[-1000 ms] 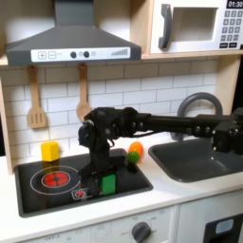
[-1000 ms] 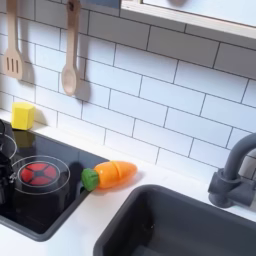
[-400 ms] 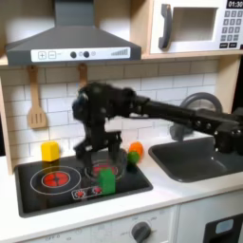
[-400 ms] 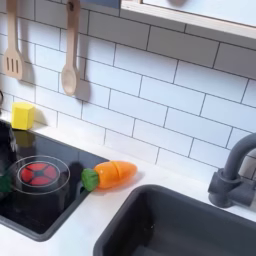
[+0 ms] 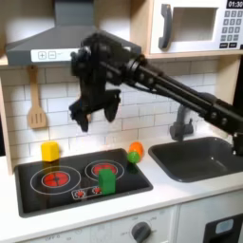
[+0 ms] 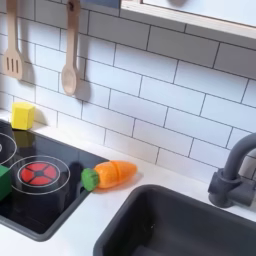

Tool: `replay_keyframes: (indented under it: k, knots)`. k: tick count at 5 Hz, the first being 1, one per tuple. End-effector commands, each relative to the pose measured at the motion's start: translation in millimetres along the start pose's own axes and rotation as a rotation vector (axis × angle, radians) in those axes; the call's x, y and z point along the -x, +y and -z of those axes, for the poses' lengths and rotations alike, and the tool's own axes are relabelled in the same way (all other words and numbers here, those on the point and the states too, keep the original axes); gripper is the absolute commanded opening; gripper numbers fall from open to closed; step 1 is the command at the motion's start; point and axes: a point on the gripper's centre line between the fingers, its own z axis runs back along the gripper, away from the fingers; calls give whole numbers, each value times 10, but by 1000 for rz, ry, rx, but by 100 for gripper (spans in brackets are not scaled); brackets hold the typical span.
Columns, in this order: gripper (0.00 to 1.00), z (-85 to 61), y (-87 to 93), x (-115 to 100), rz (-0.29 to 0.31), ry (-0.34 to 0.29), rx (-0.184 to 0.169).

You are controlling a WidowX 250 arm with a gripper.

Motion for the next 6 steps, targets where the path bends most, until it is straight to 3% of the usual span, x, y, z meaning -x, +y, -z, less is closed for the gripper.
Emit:
replay_keyframes:
  k: [1,2,3,4,6]
  knots:
    - [100,209,91,55,32,35,-50]
    - [100,309,113,101,39,68,-60]
    - [100,317,85,143,57,76,-50]
    - [100,390,126,209,55,109,-72]
    - [100,408,137,208,48,111,-64]
